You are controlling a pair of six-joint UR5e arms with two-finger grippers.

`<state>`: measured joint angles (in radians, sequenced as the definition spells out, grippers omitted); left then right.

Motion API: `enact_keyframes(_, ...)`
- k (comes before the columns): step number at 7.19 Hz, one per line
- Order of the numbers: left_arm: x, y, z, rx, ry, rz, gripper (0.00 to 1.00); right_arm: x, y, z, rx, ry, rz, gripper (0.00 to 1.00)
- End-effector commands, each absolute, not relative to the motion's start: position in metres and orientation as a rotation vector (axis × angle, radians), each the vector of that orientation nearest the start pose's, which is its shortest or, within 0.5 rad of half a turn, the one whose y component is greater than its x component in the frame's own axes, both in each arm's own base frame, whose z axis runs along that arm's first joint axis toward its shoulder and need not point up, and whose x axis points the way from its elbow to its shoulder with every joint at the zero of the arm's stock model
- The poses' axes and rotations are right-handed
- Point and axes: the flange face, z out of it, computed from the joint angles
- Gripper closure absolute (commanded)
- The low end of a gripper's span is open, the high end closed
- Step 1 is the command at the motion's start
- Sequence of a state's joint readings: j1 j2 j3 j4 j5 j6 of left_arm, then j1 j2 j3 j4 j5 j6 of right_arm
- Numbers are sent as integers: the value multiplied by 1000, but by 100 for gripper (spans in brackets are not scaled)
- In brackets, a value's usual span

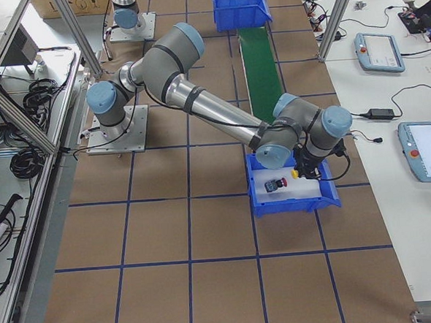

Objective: Transport two buttons from left to right
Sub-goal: 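Lower the yellow-collared switch into the far blue bin and release it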

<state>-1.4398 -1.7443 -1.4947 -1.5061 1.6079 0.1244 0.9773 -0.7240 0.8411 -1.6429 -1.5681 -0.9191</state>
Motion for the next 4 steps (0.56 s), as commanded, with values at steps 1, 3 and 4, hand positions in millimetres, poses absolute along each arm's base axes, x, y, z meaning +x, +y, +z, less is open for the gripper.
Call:
enact_keyframes(1,-54,-574,435,-11,3103,72,0,-343,-756,283,-514,3077,30,93)
enact_keyframes(3,-55,-575,437,-8,3103,65,0,-342,-759,276,-516,3072,37,92)
enact_keyframes(4,-54,-575,437,-11,3106,67,0,-342,-759,273,-506,3068,42,81)
